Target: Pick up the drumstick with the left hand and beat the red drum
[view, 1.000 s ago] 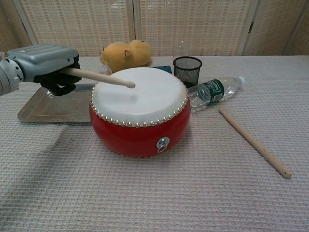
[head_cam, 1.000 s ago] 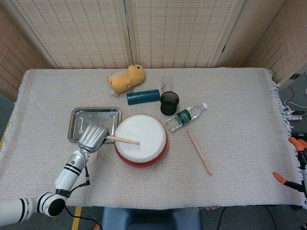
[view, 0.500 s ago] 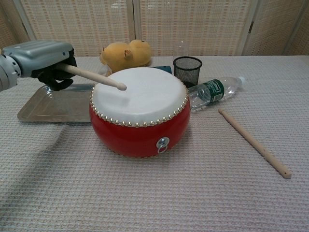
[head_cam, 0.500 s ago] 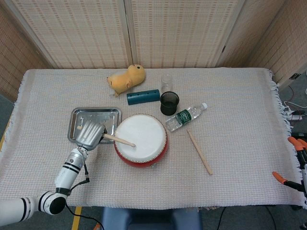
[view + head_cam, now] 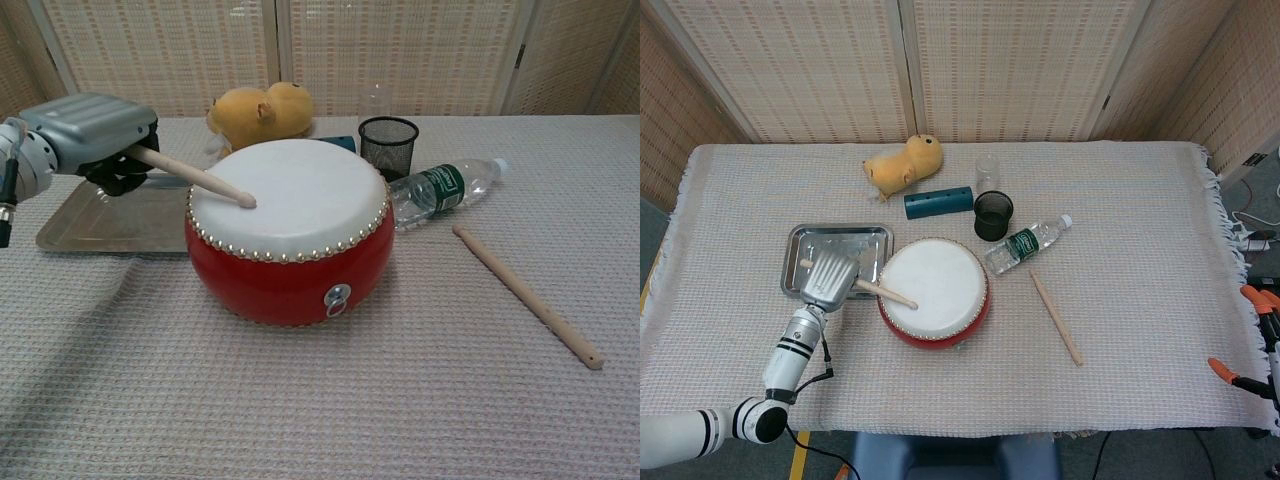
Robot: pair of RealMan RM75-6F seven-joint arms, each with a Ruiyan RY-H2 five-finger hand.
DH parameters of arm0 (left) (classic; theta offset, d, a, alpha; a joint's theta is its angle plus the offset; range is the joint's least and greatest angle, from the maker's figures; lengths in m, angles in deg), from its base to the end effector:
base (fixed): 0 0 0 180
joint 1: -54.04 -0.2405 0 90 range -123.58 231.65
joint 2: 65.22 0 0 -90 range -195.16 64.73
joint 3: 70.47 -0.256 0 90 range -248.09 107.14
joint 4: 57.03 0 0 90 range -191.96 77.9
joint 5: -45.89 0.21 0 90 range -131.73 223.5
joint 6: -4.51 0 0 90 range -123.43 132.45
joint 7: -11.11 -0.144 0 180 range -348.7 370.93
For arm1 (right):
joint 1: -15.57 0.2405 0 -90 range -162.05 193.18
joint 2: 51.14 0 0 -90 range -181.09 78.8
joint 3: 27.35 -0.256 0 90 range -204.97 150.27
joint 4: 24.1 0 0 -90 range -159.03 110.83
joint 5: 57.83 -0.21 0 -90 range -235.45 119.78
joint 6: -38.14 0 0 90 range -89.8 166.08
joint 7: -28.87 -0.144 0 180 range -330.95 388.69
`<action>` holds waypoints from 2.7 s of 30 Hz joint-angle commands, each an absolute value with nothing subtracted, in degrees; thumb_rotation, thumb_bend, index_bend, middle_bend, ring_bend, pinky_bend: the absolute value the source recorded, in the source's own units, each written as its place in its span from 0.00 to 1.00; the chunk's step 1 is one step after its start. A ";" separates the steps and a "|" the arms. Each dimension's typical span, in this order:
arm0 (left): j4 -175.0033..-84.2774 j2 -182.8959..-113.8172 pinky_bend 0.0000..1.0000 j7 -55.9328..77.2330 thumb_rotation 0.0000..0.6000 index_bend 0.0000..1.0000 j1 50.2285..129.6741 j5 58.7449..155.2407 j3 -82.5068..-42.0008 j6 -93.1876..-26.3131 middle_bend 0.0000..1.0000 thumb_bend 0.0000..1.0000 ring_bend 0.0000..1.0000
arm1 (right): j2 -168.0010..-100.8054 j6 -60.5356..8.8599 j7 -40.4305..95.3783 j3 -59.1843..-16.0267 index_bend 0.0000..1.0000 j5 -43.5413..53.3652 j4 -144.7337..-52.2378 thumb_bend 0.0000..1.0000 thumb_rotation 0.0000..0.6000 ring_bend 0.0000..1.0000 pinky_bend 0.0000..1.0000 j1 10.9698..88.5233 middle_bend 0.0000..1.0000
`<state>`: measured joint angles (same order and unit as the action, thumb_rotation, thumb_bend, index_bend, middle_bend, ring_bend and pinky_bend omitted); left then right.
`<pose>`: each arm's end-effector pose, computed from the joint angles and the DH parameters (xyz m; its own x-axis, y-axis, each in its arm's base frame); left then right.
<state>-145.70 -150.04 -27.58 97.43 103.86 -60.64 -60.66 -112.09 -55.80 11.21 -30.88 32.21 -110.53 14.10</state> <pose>-0.1496 0.3548 0.0255 0.6520 0.0455 0.7568 0.7325 -0.2953 -0.6134 -0.3310 -0.1472 0.2043 0.2572 0.1182 0.9591 -0.9655 -0.0117 0.2603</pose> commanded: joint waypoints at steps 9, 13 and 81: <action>-149.26 -149.16 1.00 -21.32 1.00 1.00 96.97 99.32 -57.87 -59.92 1.00 0.71 1.00 | -112.30 -55.40 11.00 -30.93 0.04 31.95 -110.25 0.09 1.00 0.00 0.04 14.24 0.13; -145.14 -151.57 1.00 -27.67 1.00 1.00 98.14 101.29 -61.10 -60.49 1.00 0.71 1.00 | -112.32 -55.11 10.98 -30.92 0.04 31.85 -110.16 0.09 1.00 0.00 0.04 14.34 0.13; -152.56 -146.12 1.00 -5.12 1.00 1.00 93.93 100.65 -50.93 -60.74 1.00 0.71 0.98 | -111.86 -54.68 12.83 -31.14 0.04 31.39 -111.97 0.09 1.00 0.00 0.04 14.46 0.13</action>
